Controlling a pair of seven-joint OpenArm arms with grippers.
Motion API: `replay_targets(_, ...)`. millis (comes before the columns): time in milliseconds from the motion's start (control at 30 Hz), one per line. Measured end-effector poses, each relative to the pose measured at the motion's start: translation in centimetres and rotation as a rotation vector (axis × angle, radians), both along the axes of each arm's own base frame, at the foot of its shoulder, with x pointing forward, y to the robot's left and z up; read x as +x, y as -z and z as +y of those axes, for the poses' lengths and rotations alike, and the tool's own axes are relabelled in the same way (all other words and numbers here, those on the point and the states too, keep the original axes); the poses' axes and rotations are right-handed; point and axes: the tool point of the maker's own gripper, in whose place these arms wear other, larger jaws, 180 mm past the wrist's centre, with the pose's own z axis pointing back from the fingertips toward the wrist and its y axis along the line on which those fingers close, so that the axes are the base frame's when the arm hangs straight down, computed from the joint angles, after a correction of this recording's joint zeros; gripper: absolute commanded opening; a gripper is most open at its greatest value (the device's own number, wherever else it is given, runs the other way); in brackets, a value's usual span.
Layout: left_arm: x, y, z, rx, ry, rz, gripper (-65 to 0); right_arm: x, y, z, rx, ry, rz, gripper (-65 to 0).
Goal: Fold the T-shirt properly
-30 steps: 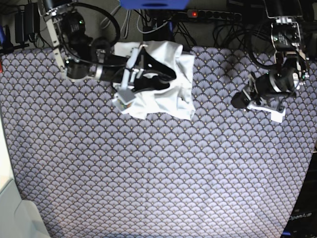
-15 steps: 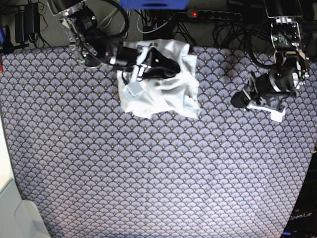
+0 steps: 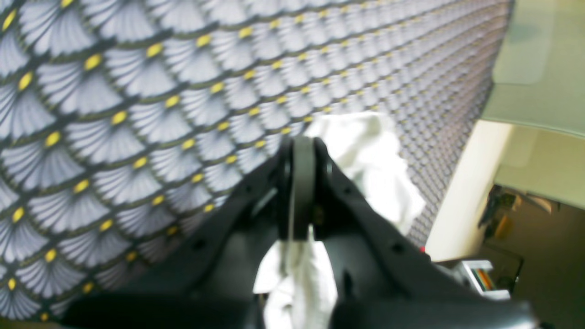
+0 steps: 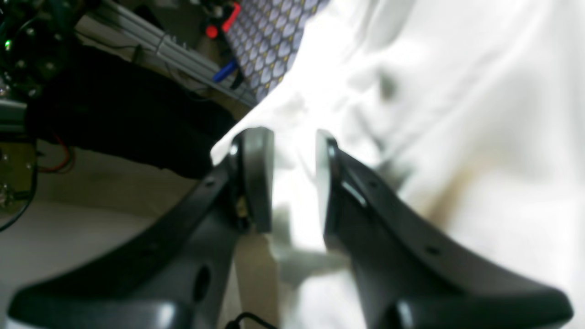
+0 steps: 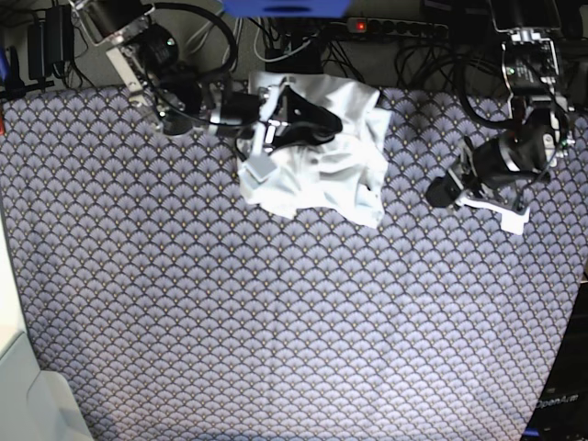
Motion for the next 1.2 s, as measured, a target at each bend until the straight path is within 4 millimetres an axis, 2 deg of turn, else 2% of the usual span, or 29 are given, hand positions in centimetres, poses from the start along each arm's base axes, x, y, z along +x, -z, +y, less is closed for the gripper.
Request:
replay_targets(133,0.4,-1.8,-0.6,0.010,0.024,-0.056,-55.6,1.2,-0.9,-1.8,-0.038,0.013,-0.057,-51.3)
replay_targets(267,-0.5,-1.6,-2.2,-0.043,0.067,-0.021,-49.7,2.5,-2.8,-3.0,-0.034,0.038,-0.125,-51.3)
replay_targets(367,-1.4,-1.8,-4.3,-0.140,0.117,0.009,-48.9,2.2,-2.4,-3.5,-0.045,0.047,-0.112,-51.3)
replay_targets(467,-1.5,-1.9,-5.4,-0.180,0.128,0.008,-48.9,2.4,-1.7,-4.1,-0.057,0.061,-0.096,-51.2)
replay_targets(633,-2.6,-1.4,-9.5,-0.206,0.250,0.041,-48.9,2.9,1.1,-5.1,-0.083,0.095,-0.017,-51.1)
replay_targets(800,-3.2,-1.5,-13.2,-0.265,0.321,0.049,-48.9,3.4,1.4,-5.3,-0.086,0.095,-0.015,-51.1)
replay_targets(933,-3.0,0.6,-12.4,-0.271,0.281,0.110,-48.9,3.4,1.4,-5.3,-0.083,0.099,-0.010,-51.1)
replay_targets(1000,-3.5,1.5,-12.0,-0.268,0.275,0.145,-48.7,3.4,1.5,-5.3,-0.083,0.099,-0.010,-51.1)
replay_targets(1200,-3.9,3.6,-10.9,-0.265,0.251,0.213,-39.6,3.4,1.5,-5.4,-0.083,0.101,-0.009,-51.1)
